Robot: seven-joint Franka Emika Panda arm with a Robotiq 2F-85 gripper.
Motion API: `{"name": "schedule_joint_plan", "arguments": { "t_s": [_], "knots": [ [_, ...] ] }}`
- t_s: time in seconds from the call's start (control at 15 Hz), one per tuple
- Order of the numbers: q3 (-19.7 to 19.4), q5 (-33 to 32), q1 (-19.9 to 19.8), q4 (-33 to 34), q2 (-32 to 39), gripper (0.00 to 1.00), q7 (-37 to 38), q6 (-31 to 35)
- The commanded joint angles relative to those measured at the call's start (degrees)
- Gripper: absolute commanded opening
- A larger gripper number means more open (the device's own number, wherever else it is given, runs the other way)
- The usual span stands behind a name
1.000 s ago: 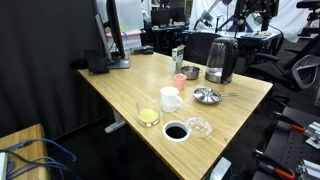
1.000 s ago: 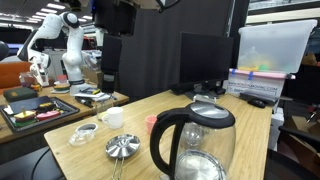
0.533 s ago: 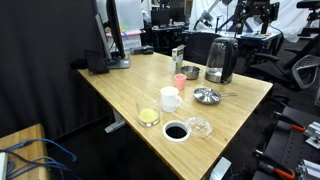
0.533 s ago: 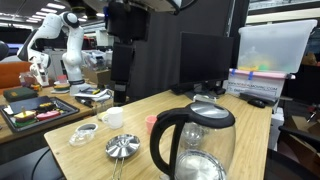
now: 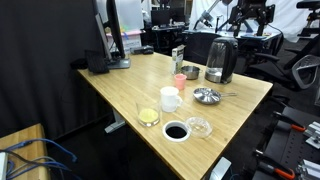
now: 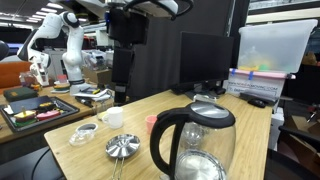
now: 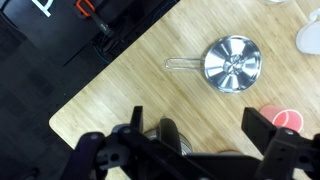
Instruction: Open the lid of the kettle
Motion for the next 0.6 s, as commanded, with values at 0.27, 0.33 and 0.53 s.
{"name": "schedule_joint_plan", "arguments": {
  "t_s": [0.27, 0.33, 0.53],
  "knots": [
    [0.9, -5.9, -1.5, 0.8, 4.3, 0.74, 5.4, 7.5],
    [0.6, -6.1, -1.7, 0.8, 4.8, 0.68, 5.4, 8.1],
    [0.1, -5.9, -1.8, 1.0, 6.1, 0.45, 5.4, 8.9]
  ]
}}
